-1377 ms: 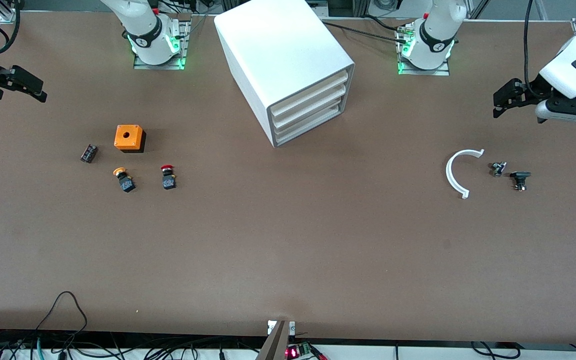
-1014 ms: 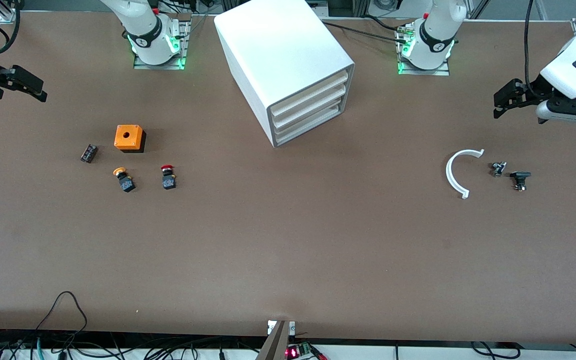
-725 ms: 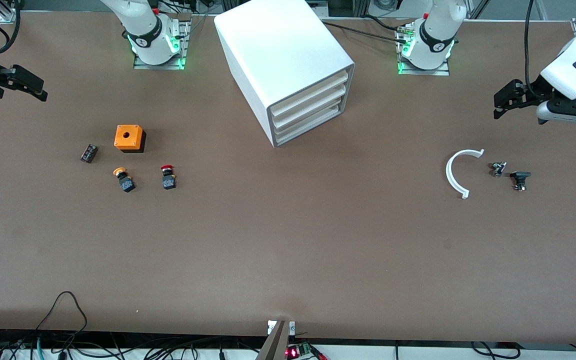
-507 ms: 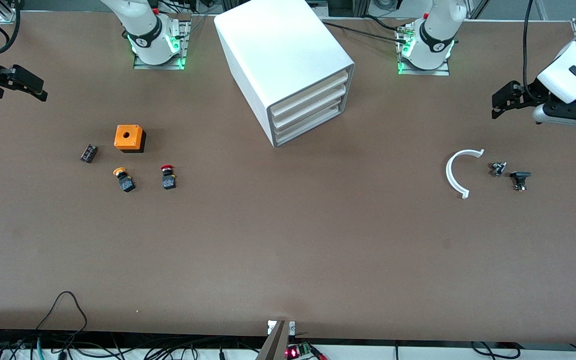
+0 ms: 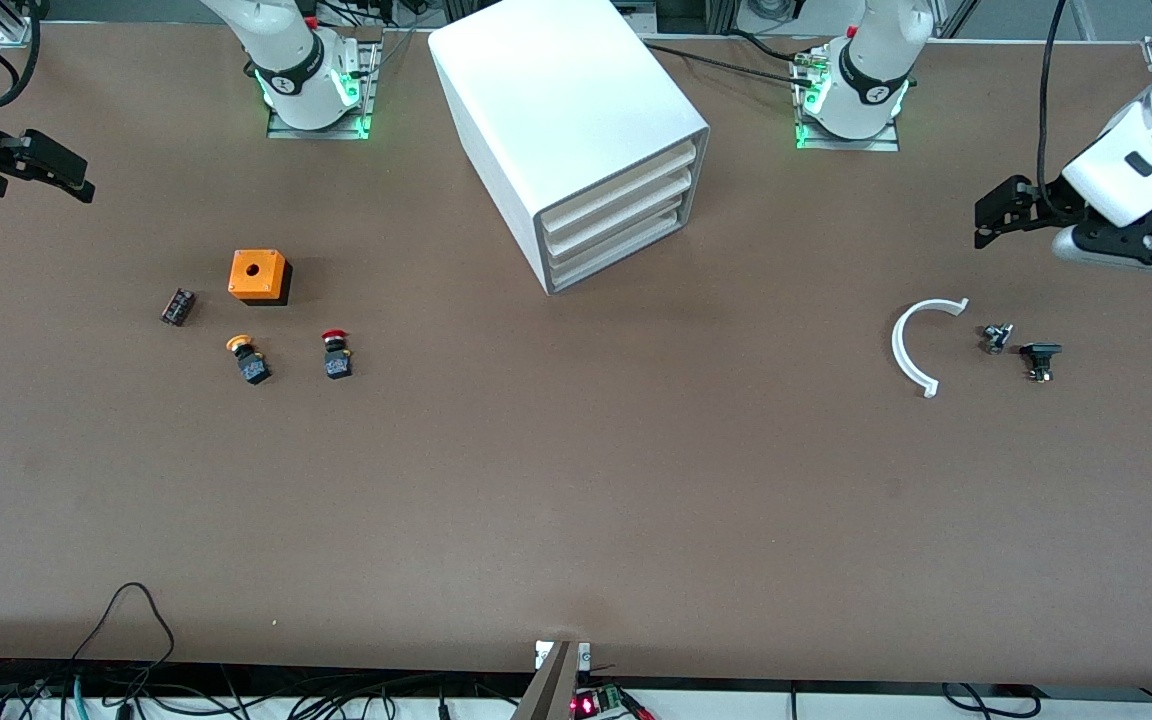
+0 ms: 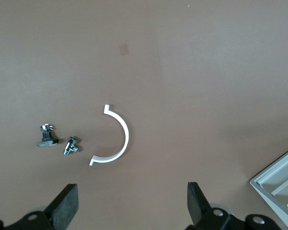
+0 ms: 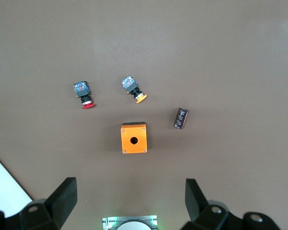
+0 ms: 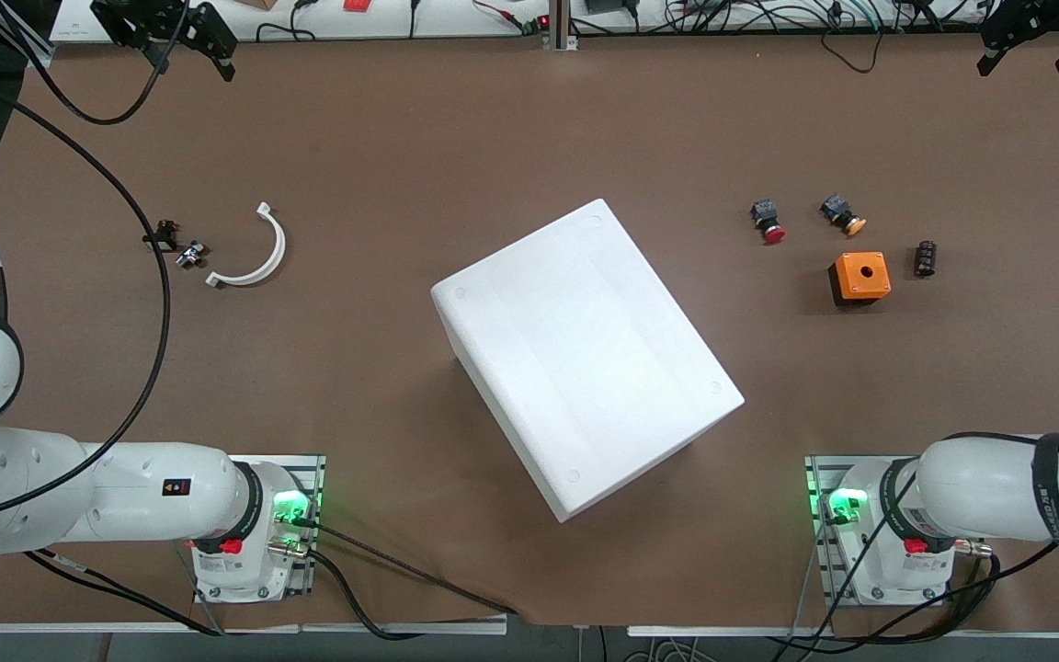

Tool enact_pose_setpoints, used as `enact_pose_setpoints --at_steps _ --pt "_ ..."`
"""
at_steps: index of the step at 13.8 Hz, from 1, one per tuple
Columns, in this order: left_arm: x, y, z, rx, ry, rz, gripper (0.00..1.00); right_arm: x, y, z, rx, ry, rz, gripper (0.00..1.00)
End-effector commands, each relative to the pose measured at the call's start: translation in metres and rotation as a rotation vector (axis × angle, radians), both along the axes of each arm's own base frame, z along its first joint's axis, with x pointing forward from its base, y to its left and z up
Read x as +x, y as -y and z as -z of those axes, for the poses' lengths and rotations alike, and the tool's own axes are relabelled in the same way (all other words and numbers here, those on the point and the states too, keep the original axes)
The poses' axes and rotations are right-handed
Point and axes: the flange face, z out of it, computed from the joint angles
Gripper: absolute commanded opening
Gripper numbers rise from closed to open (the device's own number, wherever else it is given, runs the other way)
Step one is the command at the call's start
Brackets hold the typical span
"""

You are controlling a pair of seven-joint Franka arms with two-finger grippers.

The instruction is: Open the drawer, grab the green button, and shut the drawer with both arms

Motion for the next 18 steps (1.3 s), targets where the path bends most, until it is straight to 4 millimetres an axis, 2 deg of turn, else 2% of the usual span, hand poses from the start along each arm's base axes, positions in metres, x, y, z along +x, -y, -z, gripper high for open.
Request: enact_pose_setpoints --at_steps 1,5,7,8,9,10,13,14,15,18 --pt "0.019 -0.004 0.023 -0.028 -0.053 0.004 1.0 -0.002 0.0 -0.005 0.016 0.003 0.013 1.0" --pt "0.02 -0.003 0.032 -0.036 -0.074 0.005 1.0 -0.002 -0.001 -0.004 0.015 0.002 0.01 1.0" --pt "0.03 0.002 0.066 -0.055 -0.136 0.008 1.0 -0.002 -0.001 -0.004 0.015 0.002 0.01 1.0" --pt "0.037 0.004 0.093 -0.076 -0.186 0.02 1.0 -0.002 -0.001 -0.004 0.015 0.002 0.01 1.0" --pt "0.041 0.007 0.112 -0.111 -0.218 0.035 1.0 -0.002 -0.001 -0.004 0.015 0.0 0.01 1.0" --pt "0.045 0.012 0.143 -0.163 -0.271 0.042 1.0 -0.002 -0.001 -0.004 0.015 0.0 0.009 1.0" --pt "0.038 0.046 0.235 -0.425 -0.459 -0.04 1.0 -0.002 -0.001 -0.004 0.015 0.002 0.01 1.0" --pt "0.026 0.073 0.268 -0.53 -0.531 -0.044 1.0 -0.002 -0.001 -0.004 0.015 0.0 0.01 1.0" --pt "0.018 0.095 0.292 -0.617 -0.569 -0.048 1.0 -0.002 -0.001 -0.004 0.016 0.0 0.01 1.0" --pt "-0.02 0.155 0.347 -0.741 -0.599 -0.048 1.0 -0.002 -0.001 -0.004 0.015 0.0 0.007 1.0"
